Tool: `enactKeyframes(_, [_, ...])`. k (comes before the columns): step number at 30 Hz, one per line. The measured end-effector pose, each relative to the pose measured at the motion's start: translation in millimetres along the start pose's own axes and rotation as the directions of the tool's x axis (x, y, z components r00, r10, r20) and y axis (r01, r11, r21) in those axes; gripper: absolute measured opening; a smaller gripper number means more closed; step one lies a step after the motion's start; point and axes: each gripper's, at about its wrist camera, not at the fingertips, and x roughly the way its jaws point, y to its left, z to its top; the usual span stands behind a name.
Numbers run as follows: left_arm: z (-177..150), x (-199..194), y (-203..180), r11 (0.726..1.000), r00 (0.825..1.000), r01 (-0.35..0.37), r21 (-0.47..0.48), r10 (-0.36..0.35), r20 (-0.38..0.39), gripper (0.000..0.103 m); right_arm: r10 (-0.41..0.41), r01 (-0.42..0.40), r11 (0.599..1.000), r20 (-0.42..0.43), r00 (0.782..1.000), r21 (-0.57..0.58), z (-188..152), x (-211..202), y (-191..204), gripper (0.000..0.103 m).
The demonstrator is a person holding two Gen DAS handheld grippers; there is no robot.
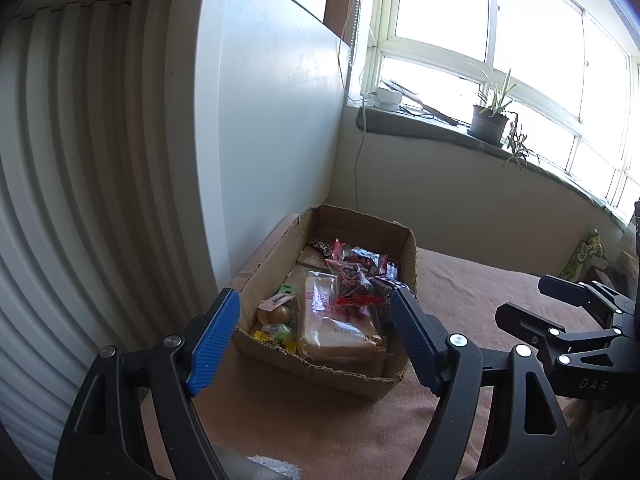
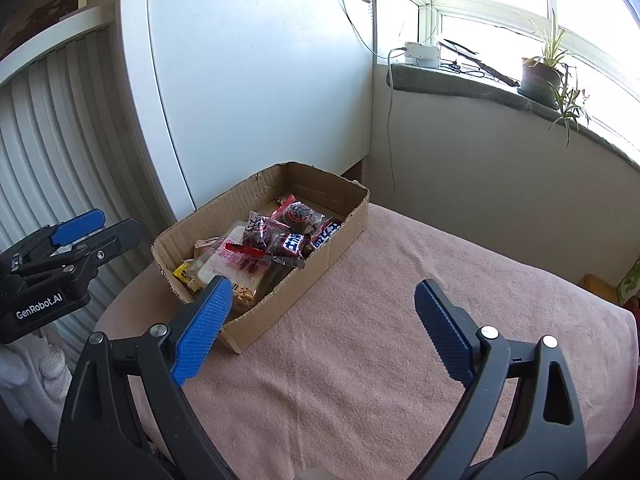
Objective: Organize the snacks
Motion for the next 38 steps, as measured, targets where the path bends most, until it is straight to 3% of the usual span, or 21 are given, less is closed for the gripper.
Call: enactKeyframes(38, [-7.2, -8.3, -18.4, 1.0, 1.0, 0.005, 0.017, -0.005, -0.012, 0.078, -0.031, 0.031, 0.998, -0.014, 0.999, 0.061, -14.8, -3.2, -22.3, 0.095])
